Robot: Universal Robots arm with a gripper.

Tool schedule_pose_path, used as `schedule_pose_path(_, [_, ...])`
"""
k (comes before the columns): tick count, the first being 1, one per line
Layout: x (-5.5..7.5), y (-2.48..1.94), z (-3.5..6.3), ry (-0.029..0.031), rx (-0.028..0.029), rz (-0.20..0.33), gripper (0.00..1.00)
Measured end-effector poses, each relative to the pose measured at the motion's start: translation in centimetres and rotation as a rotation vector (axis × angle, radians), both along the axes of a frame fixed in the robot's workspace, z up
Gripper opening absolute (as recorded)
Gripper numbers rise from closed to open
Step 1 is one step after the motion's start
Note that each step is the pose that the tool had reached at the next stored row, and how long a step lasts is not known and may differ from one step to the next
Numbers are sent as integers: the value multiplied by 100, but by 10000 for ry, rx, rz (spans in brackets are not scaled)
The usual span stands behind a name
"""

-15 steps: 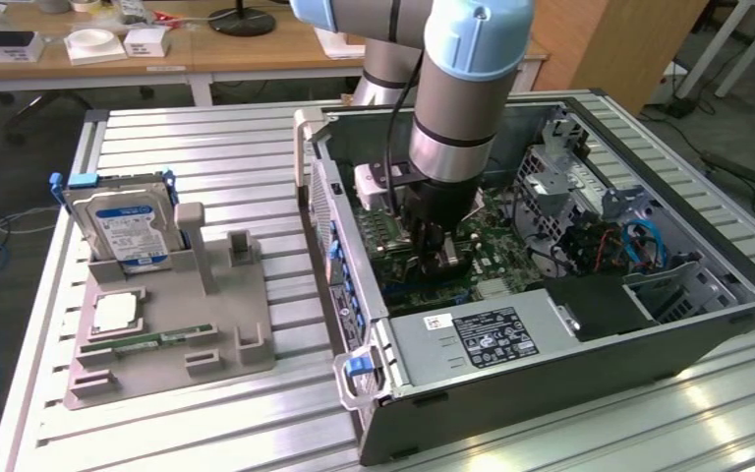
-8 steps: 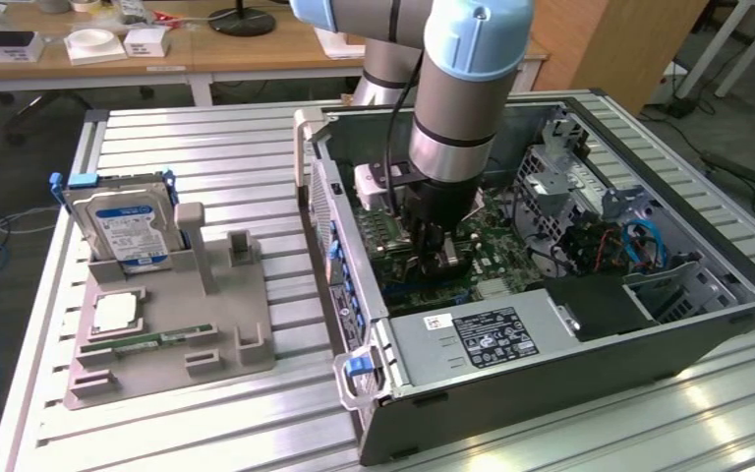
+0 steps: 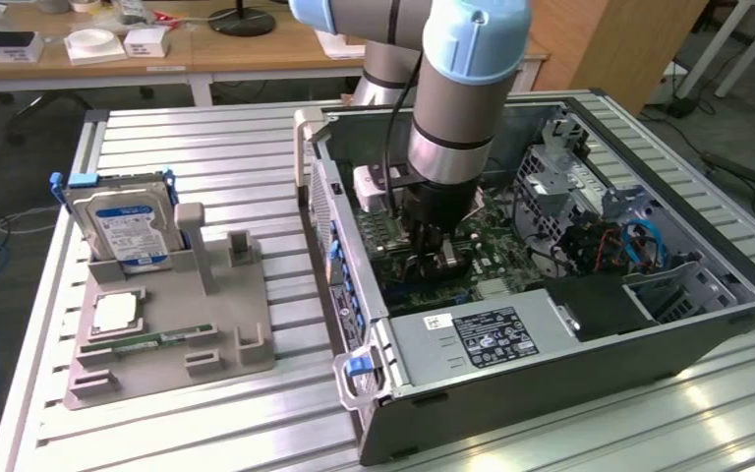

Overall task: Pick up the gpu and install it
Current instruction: 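Insert the gpu into the slot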

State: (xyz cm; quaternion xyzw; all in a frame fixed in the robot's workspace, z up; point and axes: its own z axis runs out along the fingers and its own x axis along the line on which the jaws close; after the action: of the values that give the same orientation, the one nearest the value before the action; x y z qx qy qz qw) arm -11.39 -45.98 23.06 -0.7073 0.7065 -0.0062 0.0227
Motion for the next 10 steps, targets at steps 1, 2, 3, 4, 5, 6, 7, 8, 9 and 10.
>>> schedule_pose_path(1, [0,0,6,3,-9,1,27])
schedule_pose_path(2, [1,-2,10,6,-15,3,33])
schedule_pose_path(3, [1,-2,11,5,-14,4,33])
schedule_pose_path(4, [2,-2,15,5,-14,4,33])
schedule_pose_path(5, [1,-2,21,5,-17,4,33])
schedule_pose_path(6, [1,-2,29,5,-17,4,33])
schedule_pose_path(7, [1,-2,39,3,-16,5,33])
schedule_pose_path(8, [0,-3,52,7,-20,4,33])
schedule_pose_path(9, [1,-2,63,0,-18,4,33])
schedule_pose_path(10, [1,-2,74,-3,-16,3,33])
